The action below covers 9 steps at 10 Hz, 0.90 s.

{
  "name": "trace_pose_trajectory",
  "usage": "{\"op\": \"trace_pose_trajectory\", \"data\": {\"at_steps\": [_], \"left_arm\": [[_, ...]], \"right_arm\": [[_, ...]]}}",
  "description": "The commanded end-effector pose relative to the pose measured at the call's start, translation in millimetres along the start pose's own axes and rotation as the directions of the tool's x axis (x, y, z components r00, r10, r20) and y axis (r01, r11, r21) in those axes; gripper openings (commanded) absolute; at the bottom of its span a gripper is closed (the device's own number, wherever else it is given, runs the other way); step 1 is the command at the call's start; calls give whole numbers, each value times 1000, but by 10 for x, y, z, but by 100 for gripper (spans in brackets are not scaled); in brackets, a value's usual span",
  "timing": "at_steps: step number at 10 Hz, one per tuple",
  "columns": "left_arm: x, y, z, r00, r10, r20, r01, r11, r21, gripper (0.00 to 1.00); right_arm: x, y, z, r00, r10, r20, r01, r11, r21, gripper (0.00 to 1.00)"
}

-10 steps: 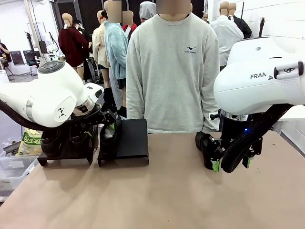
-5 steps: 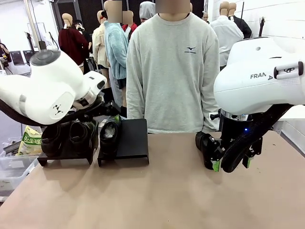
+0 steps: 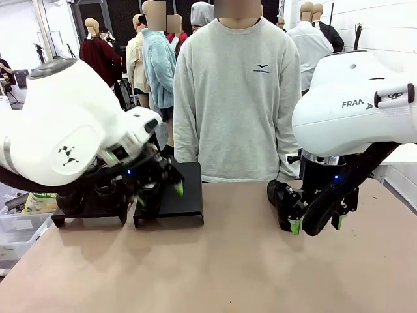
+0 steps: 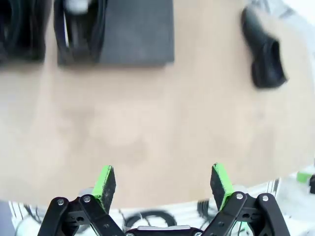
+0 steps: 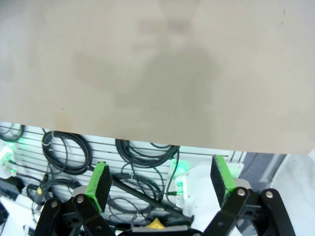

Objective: Organize the shoes by placing them on the stand.
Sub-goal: Pick up one Shoe and place it in the middle of the table.

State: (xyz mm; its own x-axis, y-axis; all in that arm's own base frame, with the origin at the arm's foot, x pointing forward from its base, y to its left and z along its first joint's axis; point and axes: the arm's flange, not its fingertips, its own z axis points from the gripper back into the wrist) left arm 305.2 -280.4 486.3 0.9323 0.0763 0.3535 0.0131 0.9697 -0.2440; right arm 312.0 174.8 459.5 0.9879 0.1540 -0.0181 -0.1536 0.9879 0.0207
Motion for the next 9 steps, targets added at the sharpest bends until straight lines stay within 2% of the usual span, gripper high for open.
{"op": "trace_pose_trajectory", "data": {"at_steps": [1,3,4,5,6,7,8,9], "left_arm": [[-223,-145,-151,990,12,-143,-7,999,37,100],[-431,-188,-246,969,-12,-248,27,998,55,100],[-459,-206,-215,970,-9,-244,20,999,43,100],[-401,-168,-107,986,-4,-167,7,1000,13,100],[-510,-186,-307,972,-13,-236,30,997,70,100],[-510,-186,-307,972,-13,-236,30,997,70,100],[-510,-186,-307,972,-13,-236,30,997,70,100],[-510,-186,-307,972,-13,-236,30,997,70,100]], "right_arm": [[16,19,-11,1000,-2,-4,2,1000,19,100],[16,19,-11,1000,-2,-4,2,1000,19,100],[16,19,-11,1000,-2,-4,2,1000,19,100],[16,19,-11,1000,-2,-4,2,1000,19,100],[16,19,-11,1000,-2,-4,2,1000,19,100],[0,0,0,1000,0,0,0,1000,0,100],[93,106,179,999,-25,41,28,996,-88,100],[339,84,252,999,-30,14,31,994,-104,100]]}}
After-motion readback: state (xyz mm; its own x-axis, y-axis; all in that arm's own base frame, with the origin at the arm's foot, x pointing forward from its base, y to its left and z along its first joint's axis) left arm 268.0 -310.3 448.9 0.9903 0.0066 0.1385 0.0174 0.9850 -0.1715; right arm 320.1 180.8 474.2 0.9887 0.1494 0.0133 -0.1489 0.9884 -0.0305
